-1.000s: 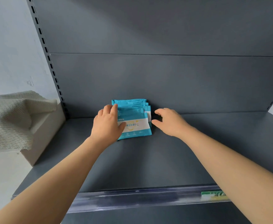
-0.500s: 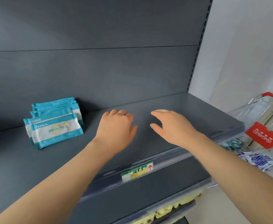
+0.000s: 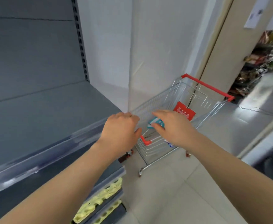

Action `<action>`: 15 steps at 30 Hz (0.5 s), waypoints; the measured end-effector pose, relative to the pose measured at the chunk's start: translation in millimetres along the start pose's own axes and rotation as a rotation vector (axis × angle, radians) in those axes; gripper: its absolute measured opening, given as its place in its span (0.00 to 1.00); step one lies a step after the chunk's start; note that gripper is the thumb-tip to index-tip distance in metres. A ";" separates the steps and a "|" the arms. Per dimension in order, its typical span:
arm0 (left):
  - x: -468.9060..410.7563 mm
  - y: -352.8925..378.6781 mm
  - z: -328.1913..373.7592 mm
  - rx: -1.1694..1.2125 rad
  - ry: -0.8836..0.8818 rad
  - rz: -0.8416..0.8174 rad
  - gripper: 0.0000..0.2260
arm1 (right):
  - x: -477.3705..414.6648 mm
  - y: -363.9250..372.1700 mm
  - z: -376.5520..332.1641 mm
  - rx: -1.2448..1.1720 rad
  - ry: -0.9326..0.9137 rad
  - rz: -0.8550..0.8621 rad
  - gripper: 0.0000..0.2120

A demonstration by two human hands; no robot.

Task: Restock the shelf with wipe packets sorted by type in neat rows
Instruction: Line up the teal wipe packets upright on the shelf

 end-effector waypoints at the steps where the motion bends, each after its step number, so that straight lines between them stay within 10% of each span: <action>1: -13.8 11.5 14.1 -0.003 0.009 -0.016 0.15 | -0.4 3.5 22.5 0.003 0.023 -0.009 0.17; 15: -250.7 189.2 90.4 -0.049 0.015 -0.247 0.17 | -112.3 80.0 288.4 0.032 0.222 -0.126 0.14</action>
Point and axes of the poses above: each hand's wrist, its own x-axis away from the middle knuckle, its own y-axis out of the palm, z = x × y, the point moved 4 cm from there along -x, towards the middle knuckle
